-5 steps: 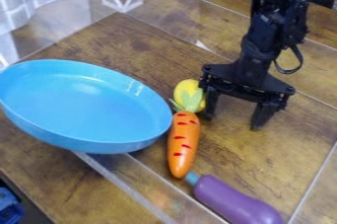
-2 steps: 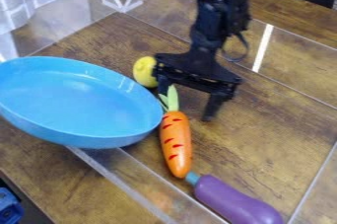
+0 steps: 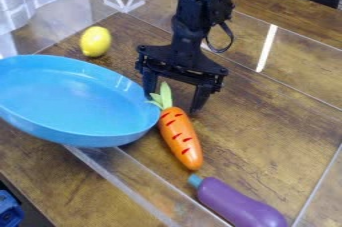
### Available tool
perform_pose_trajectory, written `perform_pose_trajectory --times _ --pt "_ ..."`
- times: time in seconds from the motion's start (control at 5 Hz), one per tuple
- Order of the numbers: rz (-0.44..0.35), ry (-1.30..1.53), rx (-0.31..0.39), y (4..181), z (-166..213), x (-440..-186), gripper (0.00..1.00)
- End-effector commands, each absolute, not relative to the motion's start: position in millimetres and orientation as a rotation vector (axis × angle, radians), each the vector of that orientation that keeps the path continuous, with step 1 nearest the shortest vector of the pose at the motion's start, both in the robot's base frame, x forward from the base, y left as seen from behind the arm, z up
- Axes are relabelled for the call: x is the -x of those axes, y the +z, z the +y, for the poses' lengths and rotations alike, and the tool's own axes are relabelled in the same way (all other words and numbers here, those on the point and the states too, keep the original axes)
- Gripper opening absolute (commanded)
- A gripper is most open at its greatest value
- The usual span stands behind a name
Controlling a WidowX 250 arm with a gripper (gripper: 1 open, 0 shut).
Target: Put the lemon on the blue tray
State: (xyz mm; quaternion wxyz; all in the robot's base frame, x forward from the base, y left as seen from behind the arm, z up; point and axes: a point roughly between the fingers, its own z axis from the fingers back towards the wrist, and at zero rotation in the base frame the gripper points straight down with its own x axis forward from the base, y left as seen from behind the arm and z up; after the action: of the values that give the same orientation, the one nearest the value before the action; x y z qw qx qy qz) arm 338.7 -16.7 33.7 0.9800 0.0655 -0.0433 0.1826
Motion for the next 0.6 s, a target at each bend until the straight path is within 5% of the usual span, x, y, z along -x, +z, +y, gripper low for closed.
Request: perform_pose_trajectory --times 0.0,0.4 --pt "-0.171 0.385 -0.105 63.6 -15.9 -341.4 1.00" --pt "-0.176 0.443 -0.096 68.9 -5.0 -329.5 1.00"
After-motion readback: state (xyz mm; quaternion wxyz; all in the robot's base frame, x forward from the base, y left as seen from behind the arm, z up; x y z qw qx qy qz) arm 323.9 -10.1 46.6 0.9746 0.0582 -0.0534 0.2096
